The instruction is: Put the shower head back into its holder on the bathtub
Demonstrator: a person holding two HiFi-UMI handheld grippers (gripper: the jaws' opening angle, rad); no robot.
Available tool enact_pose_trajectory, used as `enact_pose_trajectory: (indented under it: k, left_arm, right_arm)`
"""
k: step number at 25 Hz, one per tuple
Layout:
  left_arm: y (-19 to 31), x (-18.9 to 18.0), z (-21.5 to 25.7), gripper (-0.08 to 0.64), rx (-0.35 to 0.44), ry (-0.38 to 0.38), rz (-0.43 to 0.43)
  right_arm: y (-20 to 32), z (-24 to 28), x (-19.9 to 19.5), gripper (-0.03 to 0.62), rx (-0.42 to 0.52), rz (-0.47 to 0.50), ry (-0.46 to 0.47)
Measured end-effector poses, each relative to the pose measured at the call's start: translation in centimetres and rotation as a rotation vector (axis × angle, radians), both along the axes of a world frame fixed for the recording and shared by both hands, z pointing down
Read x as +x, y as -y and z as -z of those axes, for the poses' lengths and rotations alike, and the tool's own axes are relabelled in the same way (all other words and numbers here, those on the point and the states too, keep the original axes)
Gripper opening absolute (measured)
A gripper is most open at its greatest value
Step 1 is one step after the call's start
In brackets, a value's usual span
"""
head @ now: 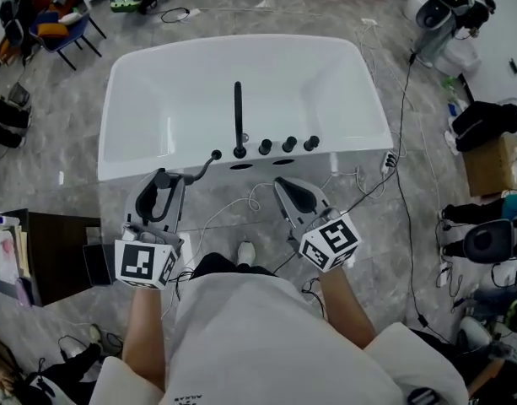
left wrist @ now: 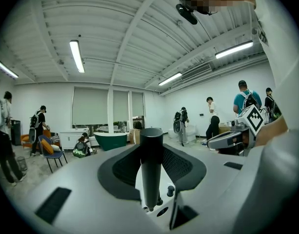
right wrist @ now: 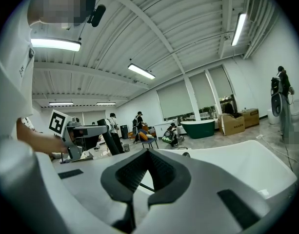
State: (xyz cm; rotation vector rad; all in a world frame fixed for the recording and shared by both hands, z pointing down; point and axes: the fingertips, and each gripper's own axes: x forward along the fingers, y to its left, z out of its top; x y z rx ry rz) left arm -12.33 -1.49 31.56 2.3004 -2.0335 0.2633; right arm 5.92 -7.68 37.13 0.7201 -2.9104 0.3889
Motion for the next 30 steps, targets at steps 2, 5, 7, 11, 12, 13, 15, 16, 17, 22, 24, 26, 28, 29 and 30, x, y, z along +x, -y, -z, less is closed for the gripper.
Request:
enact_pose_trajectory:
  k: [2, 5, 7, 11, 12, 13, 15, 16, 17, 22, 24, 26, 28, 29, 30]
  left_arm:
    - [0.7, 0.0, -0.2, 0.143, -0.009, 0.001, -0.007]
    - [1.7, -0.4, -0.3, 0.143, -0.019, -0.003, -0.015]
    - [2.4, -0.7, -0.5, 0.143, -0.022, -0.008, -0.024]
    - [4.3, -1.6, -0.9, 0.143, -0.03, -0.011, -0.046]
    - [4.7, -1.8, -1.0, 0.143, -0.033, -0.012, -0.052]
    - [5.2, -2.0, -1.2, 0.143, -0.035, -0.014, -0.056]
    - [6.2, -2.6, -1.7, 0.143, -0.04, -0.019, -0.061]
    - [6.7, -2.9, -2.0, 0.143, -0.045, -0.022, -0.065]
    - [7.2, -3.1, -2.4, 0.142, -0.052, -0.024, -0.071]
    - [9.6, -4.0, -4.3, 0.142, -0.09, -0.038, -0.102]
    - [10.3, -4.3, -5.1, 0.143, -0.104, -0.045, -0.116]
    - [11.0, -4.3, -5.9, 0.142, -0.119, -0.051, -0.13]
    - [11.6, -4.3, -6.7, 0.143, -0.136, -0.056, -0.143]
    - [11.9, -4.3, -7.2, 0.143, -0.145, -0.058, -0.148]
    - [12.2, -4.4, -7.6, 0.143, -0.154, -0.059, -0.153]
  right_arm:
    - [0.6, 0.0, -0.4, 0.015, -0.003, 0.008, -0.001]
    - [1.2, 0.1, -1.4, 0.015, 0.0, 0.023, -0.004]
    - [1.6, -0.1, -2.0, 0.017, 0.002, 0.029, -0.013]
    - [2.8, -0.2, -3.2, 0.016, 0.002, 0.022, -0.03]
    - [3.1, -0.2, -3.5, 0.016, 0.0, 0.019, -0.031]
    - [3.3, -0.2, -3.8, 0.015, -0.001, 0.019, -0.031]
    - [4.1, -0.4, -4.6, 0.015, -0.001, 0.017, -0.033]
    - [4.6, -0.6, -4.9, 0.015, -0.003, 0.014, -0.033]
    - [5.1, -0.7, -5.3, 0.015, -0.007, 0.01, -0.032]
    - [6.9, -1.0, -6.7, 0.015, -0.013, -0.007, -0.04]
    - [7.3, -1.4, -7.0, 0.015, -0.022, -0.019, -0.049]
    - [7.7, -1.8, -7.1, 0.017, -0.032, -0.03, -0.06]
    - [8.1, -2.3, -7.2, 0.015, -0.042, -0.037, -0.07]
    - [8.3, -2.5, -7.3, 0.015, -0.047, -0.04, -0.075]
    - [8.5, -2.8, -7.3, 0.015, -0.052, -0.043, -0.079]
